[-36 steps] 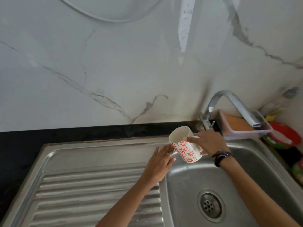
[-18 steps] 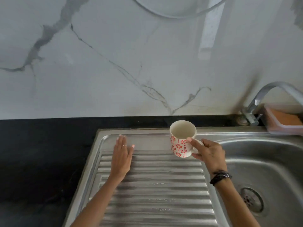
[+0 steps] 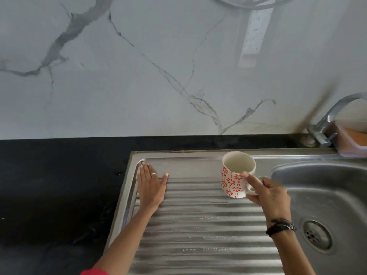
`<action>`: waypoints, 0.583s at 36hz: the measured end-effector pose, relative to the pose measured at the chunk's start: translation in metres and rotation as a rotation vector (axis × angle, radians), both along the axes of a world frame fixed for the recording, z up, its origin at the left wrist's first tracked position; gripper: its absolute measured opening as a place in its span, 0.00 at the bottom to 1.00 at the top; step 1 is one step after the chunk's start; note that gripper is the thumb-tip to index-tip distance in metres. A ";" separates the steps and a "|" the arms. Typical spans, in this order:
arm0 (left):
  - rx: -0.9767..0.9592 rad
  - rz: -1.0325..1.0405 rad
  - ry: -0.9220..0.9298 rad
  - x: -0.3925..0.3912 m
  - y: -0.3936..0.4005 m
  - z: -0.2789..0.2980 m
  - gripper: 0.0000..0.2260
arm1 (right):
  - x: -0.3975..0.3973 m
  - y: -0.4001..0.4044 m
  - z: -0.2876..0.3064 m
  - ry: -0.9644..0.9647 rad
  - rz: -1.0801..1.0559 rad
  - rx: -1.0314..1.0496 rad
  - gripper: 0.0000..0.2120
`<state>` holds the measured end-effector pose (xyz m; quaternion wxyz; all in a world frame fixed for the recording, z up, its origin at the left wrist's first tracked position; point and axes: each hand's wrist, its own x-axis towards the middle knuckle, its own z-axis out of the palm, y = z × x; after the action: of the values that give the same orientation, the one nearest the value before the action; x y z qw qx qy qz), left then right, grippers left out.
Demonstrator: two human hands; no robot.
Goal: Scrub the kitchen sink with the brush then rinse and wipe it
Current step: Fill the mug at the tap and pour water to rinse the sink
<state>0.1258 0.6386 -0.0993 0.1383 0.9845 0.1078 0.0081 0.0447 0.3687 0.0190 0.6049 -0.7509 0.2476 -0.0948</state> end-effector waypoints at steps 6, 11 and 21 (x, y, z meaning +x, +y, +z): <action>-0.071 -0.065 -0.019 0.006 -0.032 0.002 0.32 | -0.017 -0.031 -0.002 0.063 -0.043 -0.048 0.17; -0.165 -0.258 -0.101 -0.001 -0.134 -0.003 0.28 | -0.030 -0.064 -0.002 0.074 -0.092 -0.071 0.16; -0.259 -0.663 0.052 0.002 -0.325 -0.003 0.27 | -0.047 -0.145 -0.001 0.166 -0.157 -0.235 0.19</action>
<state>0.1278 0.3141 -0.1022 0.2542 0.9401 -0.2140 -0.0757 -0.0019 0.2234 0.0178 0.4812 -0.8000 0.3418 -0.1076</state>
